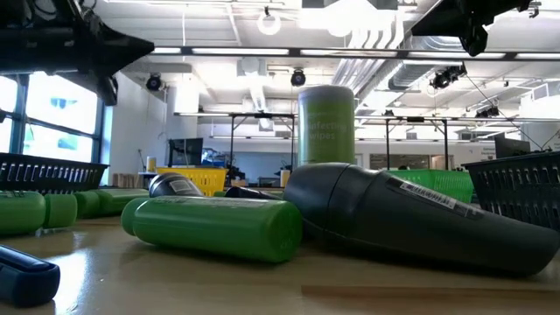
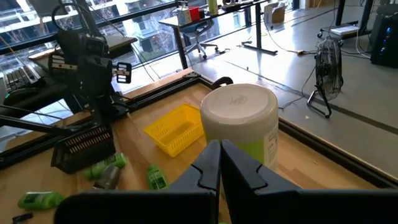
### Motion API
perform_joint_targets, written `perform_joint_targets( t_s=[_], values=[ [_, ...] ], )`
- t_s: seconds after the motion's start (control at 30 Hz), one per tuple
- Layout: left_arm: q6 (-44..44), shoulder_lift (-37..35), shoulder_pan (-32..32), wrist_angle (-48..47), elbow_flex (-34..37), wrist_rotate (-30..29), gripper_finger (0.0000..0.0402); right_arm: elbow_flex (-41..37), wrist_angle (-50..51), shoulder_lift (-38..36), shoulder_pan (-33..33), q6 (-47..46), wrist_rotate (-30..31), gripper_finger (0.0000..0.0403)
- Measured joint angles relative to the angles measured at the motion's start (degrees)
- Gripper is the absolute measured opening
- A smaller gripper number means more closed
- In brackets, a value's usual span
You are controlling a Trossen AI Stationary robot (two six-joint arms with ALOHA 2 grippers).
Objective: Pick & Place Travel size toiletries
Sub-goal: Put the shampoo bottle bottle into the green bin
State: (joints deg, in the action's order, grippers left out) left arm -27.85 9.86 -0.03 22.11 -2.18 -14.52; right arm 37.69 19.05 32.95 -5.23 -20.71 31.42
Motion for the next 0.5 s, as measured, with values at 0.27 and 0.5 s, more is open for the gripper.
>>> perform_joint_targets(
  t_s=[0.27,0.5],
  values=[
    [-1.7,13.9,0.0,0.1,-4.2,0.2,0.0003,0.0,0.0,0.0,0.0,0.0,0.2,0.0005],
    [5.8,27.6,0.0,-5.4,-14.8,0.9,0.0003,0.0,0.0,0.0,0.0,0.0,0.2,0.0005]
  ],
)
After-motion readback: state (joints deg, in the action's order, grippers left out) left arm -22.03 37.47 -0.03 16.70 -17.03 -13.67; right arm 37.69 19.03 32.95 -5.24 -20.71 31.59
